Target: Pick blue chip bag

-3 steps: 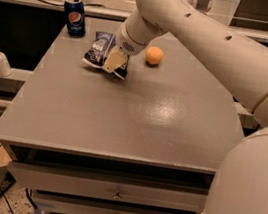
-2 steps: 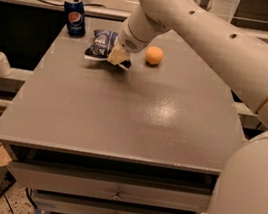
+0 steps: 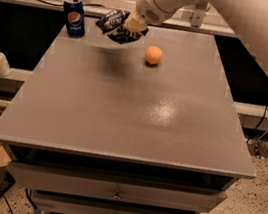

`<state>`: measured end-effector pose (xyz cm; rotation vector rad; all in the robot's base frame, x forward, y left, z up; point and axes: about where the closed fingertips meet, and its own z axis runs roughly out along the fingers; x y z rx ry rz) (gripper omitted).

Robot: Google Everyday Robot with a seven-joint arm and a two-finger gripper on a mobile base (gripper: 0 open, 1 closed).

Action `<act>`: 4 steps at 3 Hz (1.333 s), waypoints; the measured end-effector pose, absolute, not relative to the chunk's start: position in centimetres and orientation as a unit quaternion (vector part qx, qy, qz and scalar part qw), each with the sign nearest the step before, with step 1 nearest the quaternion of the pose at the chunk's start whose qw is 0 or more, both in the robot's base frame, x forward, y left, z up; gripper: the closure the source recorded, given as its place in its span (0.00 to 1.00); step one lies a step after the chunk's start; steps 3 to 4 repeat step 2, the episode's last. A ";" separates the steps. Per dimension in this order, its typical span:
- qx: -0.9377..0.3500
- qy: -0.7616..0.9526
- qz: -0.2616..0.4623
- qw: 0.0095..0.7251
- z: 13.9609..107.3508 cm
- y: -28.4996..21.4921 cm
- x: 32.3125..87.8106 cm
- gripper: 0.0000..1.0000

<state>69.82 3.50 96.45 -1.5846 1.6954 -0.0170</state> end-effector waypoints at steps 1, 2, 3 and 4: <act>-0.628 0.626 -0.043 0.460 104.7 1.0 68.4 1.00; -0.635 0.615 -0.049 0.465 105.4 1.0 68.4 1.00; -0.635 0.615 -0.049 0.465 105.4 1.0 68.4 1.00; -0.635 0.615 -0.049 0.465 105.4 1.0 68.4 1.00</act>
Offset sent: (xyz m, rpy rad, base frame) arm -0.0115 -0.0207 0.0675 0.0222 -0.1329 0.0235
